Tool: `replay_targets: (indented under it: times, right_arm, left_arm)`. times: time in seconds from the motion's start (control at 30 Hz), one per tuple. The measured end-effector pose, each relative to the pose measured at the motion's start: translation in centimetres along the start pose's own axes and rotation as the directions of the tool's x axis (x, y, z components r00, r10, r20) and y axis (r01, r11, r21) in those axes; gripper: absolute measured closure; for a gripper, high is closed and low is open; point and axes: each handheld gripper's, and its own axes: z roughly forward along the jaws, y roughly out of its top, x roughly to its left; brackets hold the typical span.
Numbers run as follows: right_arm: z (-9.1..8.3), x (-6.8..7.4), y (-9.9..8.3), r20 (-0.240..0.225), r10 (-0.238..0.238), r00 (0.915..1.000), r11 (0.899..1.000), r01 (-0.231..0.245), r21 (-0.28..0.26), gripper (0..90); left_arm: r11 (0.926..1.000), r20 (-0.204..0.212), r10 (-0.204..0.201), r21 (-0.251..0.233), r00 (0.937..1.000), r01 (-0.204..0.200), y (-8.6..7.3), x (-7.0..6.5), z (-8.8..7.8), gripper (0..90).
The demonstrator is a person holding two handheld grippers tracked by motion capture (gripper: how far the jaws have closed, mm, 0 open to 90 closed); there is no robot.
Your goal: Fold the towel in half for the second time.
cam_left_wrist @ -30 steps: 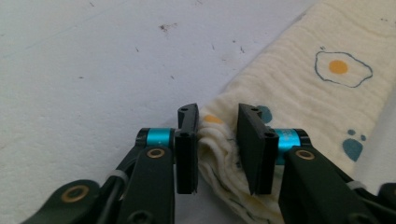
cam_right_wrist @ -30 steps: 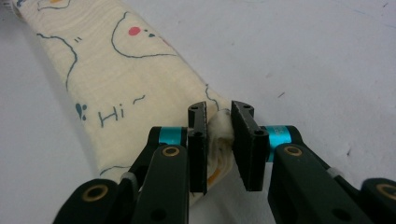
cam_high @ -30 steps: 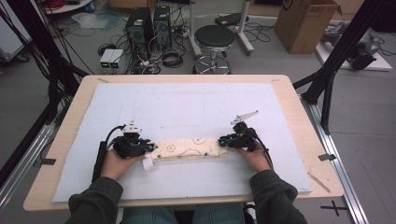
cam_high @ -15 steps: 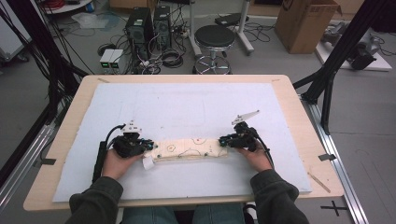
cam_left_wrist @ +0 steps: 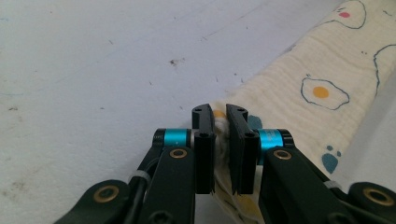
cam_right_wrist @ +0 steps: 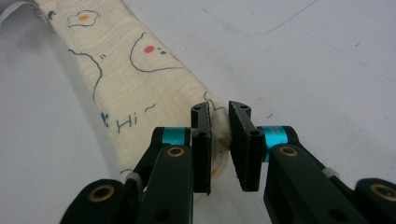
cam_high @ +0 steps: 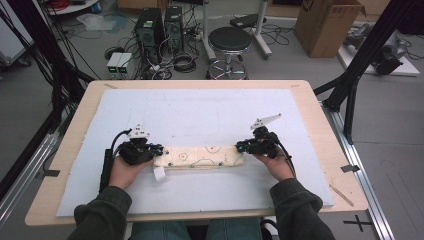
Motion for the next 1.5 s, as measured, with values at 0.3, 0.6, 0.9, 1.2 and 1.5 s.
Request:
replay_targets:
  times: [0.3, 0.6, 0.9, 1.2, 1.5]
  right_arm:
    - [-0.1, -0.9, 2.0, 0.037, -0.004, 0.9993, 1.0, 0.004, 0.0, 79.3]
    - [1.2, -3.2, 4.2, 0.092, 0.027, 0.9954, 1.0, -0.028, 0.006, 79.3]
    - [2.5, -4.7, 4.3, 0.142, 0.071, 0.9874, 0.997, -0.071, -0.007, 79.1]
    - [4.1, -5.4, 4.0, 0.169, 0.089, 0.9816, 0.996, -0.093, 0.017, 78.4]
    - [3.5, -5.5, 4.0, 0.195, 0.118, 0.9737, 0.993, -0.116, -0.023, 60.9]
  left_arm:
    - [0.9983, -0.006, -0.041, -0.042, 0.9992, 0.04, 2.2, 1.5, 0.2, 81.6]
    - [0.9983, -0.076, -0.056, -0.018, 0.9956, 0.055, 3.7, 3.3, 2.4, 81.5]
    - [0.9953, -0.108, -0.094, -0.03, 0.9897, 0.092, 4.1, 4.3, 4.3, 81.4]
    - [0.9944, -0.123, -0.106, -0.012, 0.9868, 0.105, 3.5, 5.0, 5.5, 80.2]
    - [0.992, -0.097, -0.115, -0.064, 0.9886, 0.109, 3.7, 5.3, 4.3, 61.5]
